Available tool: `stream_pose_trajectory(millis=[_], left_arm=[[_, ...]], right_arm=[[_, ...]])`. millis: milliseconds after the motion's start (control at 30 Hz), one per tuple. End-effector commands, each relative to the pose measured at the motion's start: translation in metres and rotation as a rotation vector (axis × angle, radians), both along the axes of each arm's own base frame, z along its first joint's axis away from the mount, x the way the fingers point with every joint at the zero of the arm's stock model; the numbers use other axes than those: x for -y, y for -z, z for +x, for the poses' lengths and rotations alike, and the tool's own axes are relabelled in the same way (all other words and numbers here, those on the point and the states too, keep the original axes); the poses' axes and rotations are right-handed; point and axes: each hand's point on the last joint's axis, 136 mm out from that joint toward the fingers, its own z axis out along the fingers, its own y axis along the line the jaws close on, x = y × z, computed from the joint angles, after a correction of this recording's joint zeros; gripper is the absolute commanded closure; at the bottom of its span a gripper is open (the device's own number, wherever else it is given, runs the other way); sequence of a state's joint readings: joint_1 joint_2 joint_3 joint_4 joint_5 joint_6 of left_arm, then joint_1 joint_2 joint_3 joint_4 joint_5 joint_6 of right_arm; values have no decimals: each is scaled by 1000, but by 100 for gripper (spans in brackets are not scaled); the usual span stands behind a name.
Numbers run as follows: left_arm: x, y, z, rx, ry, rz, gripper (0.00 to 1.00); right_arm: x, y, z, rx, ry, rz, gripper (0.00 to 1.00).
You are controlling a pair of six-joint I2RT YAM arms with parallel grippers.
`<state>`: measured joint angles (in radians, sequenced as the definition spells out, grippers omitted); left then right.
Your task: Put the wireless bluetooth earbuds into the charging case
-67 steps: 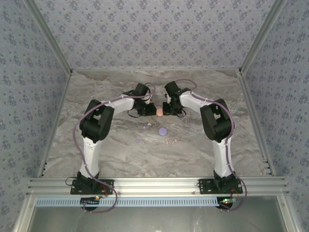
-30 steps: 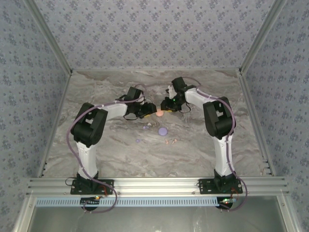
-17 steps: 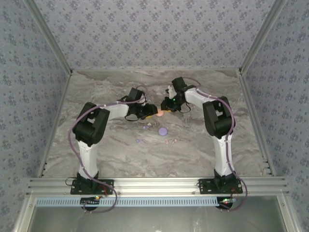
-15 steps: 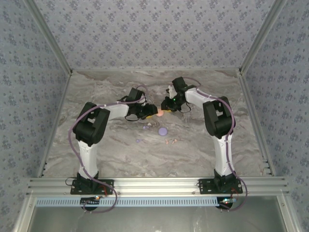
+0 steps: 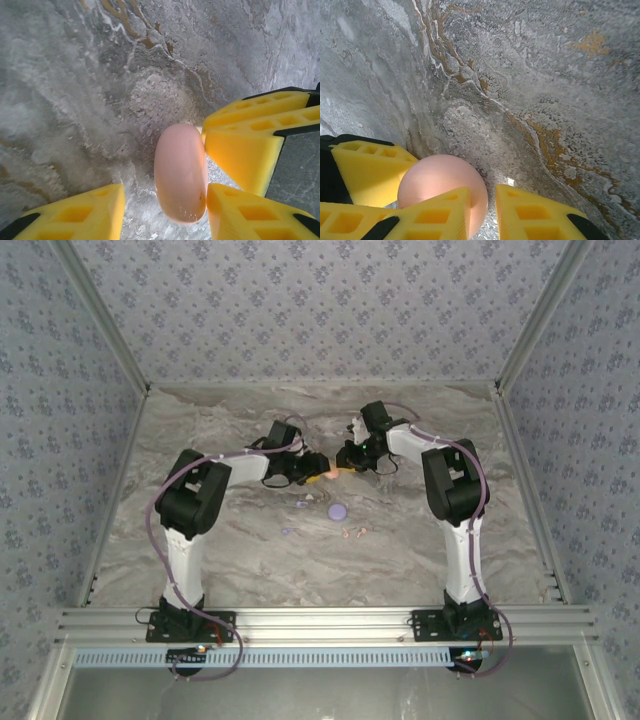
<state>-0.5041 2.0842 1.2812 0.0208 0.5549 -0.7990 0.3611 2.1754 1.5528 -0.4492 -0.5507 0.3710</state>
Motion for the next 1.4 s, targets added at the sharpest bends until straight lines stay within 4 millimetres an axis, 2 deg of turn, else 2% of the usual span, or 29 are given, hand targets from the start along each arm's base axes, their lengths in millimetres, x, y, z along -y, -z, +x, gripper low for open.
stream_pose_trajectory(millis=[0, 200, 467, 567, 667, 800, 1067, 1233, 1367], left_arm=[[11, 17, -1, -24, 17, -11, 54], [16, 19, -1, -32, 16, -23, 60], [16, 18, -1, -29, 17, -18, 72], [14, 15, 0, -22, 16, -19, 75], [9, 5, 0, 10, 14, -11, 77], [-3, -24, 3, 90, 25, -11, 78], [-27, -108, -6, 343, 91, -44, 78], [-32, -160, -24, 513, 173, -107, 79], [-32, -189, -41, 627, 245, -147, 79]], right_arm=[[4, 13, -10, -58, 9, -10, 79], [4, 13, -11, -60, 9, -9, 78], [3, 4, -11, -40, 9, -3, 76], [7, -2, -10, -21, 14, -8, 74], [12, -18, -10, 29, 26, 4, 70], [24, -48, -11, 120, 46, 45, 63], [41, -130, -26, 382, 14, 126, 54], [40, -180, -41, 572, -39, 198, 45], [31, -210, -55, 661, -119, 274, 40]])
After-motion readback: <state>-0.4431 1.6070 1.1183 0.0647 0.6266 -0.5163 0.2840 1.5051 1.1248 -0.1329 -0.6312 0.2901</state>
